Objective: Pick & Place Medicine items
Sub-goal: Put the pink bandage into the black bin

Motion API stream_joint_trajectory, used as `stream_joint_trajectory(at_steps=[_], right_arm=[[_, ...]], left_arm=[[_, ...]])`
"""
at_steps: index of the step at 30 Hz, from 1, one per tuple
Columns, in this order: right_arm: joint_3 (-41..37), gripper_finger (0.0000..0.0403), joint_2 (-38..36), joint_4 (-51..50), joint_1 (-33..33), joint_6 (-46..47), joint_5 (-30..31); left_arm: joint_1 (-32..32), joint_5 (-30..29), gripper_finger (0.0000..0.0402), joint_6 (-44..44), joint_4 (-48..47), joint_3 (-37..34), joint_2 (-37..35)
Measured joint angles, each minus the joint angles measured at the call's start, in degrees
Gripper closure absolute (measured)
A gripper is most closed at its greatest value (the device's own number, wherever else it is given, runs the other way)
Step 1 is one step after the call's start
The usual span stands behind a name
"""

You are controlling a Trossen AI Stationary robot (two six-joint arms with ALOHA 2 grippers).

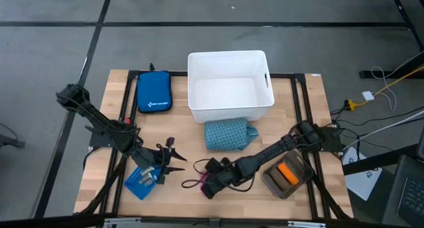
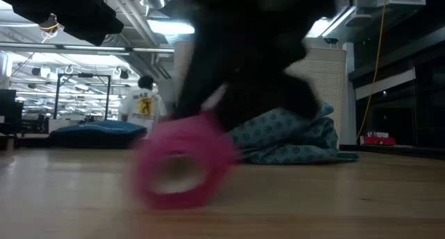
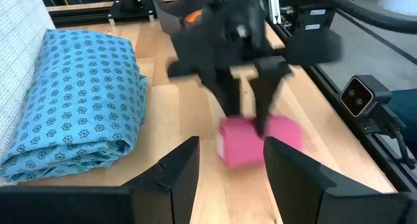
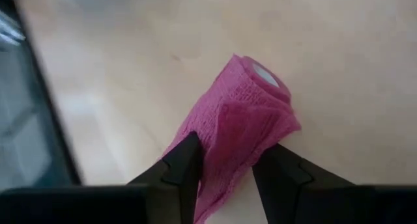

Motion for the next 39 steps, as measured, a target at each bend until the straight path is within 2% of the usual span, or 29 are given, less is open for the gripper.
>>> stream_joint_trajectory(at_steps=[8, 16, 22, 27, 39], right_arm=[[-0.1, 0.0281, -10.38, -23.4, 4.03, 7.11, 11.65], [-0.04, 0.0281, -17.84, -36.76, 9.0, 16.06, 16.85], [0.01, 0.0282, -20.45, -50.16, 12.23, 25.78, 15.73], [0.01, 0.0282, -20.84, -60.45, 15.13, 34.7, 11.26], [0.03, 0.0281, -21.25, -70.14, 21.87, 46.42, 5.63]], left_arm=[[-0.01, 0.03, 0.0233, 0.44, 0.05, -0.01, 0.0], [-0.01, 0.11, 0.0233, 0.47, 0.2, -0.03, 0.0], [-0.01, 0.09, 0.0233, 0.44, 0.17, -0.03, -0.02], [0.0, 0.09, 0.0233, 0.45, 0.21, -0.03, -0.02], [0.0, 0.04, 0.0233, 0.47, 0.21, -0.03, 0.0]])
